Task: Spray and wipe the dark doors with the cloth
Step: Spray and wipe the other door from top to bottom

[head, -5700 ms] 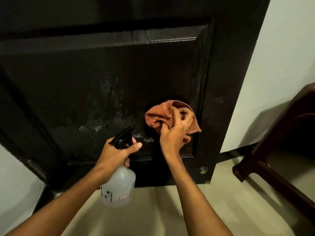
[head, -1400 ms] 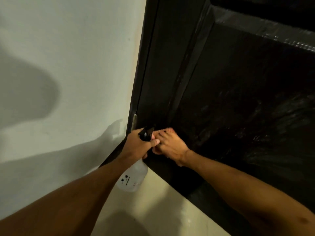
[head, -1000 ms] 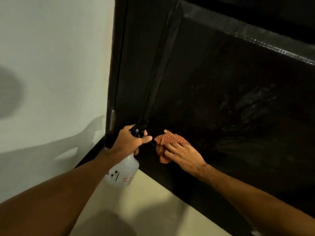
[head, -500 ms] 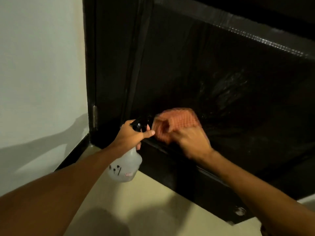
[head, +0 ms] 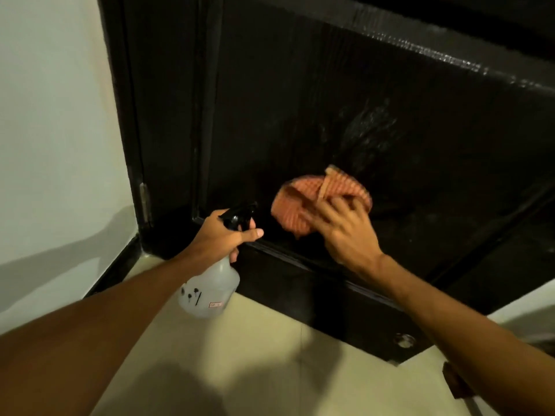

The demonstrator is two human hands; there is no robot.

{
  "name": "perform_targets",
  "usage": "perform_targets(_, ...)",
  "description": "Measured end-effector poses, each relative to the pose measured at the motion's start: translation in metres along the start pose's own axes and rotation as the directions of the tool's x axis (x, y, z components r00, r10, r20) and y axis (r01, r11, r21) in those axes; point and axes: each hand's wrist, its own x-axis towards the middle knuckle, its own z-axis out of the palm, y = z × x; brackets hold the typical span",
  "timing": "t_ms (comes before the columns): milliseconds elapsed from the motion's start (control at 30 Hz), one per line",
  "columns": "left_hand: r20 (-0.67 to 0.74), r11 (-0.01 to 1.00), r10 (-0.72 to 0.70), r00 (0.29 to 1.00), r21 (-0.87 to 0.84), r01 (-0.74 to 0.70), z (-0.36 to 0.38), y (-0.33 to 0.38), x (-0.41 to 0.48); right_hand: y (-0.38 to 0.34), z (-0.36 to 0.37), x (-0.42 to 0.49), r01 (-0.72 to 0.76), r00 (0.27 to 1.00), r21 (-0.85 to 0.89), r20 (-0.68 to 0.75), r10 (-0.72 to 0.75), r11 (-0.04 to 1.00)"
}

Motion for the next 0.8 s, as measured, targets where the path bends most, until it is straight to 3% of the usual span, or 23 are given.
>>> perform_targets(33, 0.007, 1.000, -0.007, 1.000, -0.002, 0.007, 0.003, -0.005, -0.001, -0.001, -0.004, 0.004, -0.088, 0.996, 0.011, -0.012, 0.089, 0.996)
perform_targets(100, 0.008, 0.999, -0.030, 1.000, -0.018, 0.031, 0.006, -0.014, -0.005, -0.028, 0.003, 0.002, -0.093, 0.996, 0.017, 0.015, 0.092, 0.996)
perform_targets(167, 0.003, 0.998, -0.050, 0.999, -0.023, 0.050, 0.010, -0.018, -0.008, -0.072, 0.034, -0.019, 0.095, 0.988, 0.054, 0.116, -0.101, 0.994)
perform_targets(233, 0.011, 0.998, -0.052, 0.999, -0.018, 0.052, 0.014, -0.016, -0.008, -0.094, 0.058, -0.042, 0.277, 0.915, 0.096, 0.278, -0.293, 0.956)
perform_targets(300, 0.028, 0.999, -0.049, 0.998, -0.006, 0.049, 0.016, -0.012, -0.005, -0.088, 0.051, -0.052, 0.309, 0.886, 0.100, 0.330, -0.325, 0.946)
perform_targets(367, 0.050, 0.999, -0.037, 0.998, 0.024, 0.036, 0.015, -0.009, -0.002, -0.066, 0.033, -0.049, 0.198, 0.953, 0.103, 0.213, -0.216, 0.975)
perform_targets(433, 0.053, 0.999, -0.027, 0.998, 0.038, 0.025, 0.013, -0.008, 0.000, -0.036, 0.018, -0.040, 0.006, 0.999, 0.093, 0.032, -0.009, 0.996)
perform_targets(533, 0.069, 1.000, -0.022, 0.997, 0.014, 0.021, 0.018, -0.008, 0.001, -0.014, 0.016, -0.036, -0.283, 0.957, 0.120, -0.036, 0.289, 0.951)
perform_targets(567, 0.079, 1.000, -0.024, 0.997, 0.005, 0.023, 0.022, -0.007, 0.001, -0.018, 0.018, -0.040, -0.306, 0.948, 0.116, -0.049, 0.313, 0.945)
perform_targets(700, 0.111, 0.999, -0.024, 0.994, -0.030, 0.027, 0.040, 0.005, 0.000, -0.043, 0.032, -0.062, 0.025, 0.999, 0.099, -0.028, -0.022, 0.995)
perform_targets(800, 0.124, 1.000, -0.001, 0.992, -0.029, 0.004, 0.047, 0.019, 0.004, -0.014, 0.032, -0.063, 0.131, 0.987, 0.001, -0.093, -0.131, 0.991)
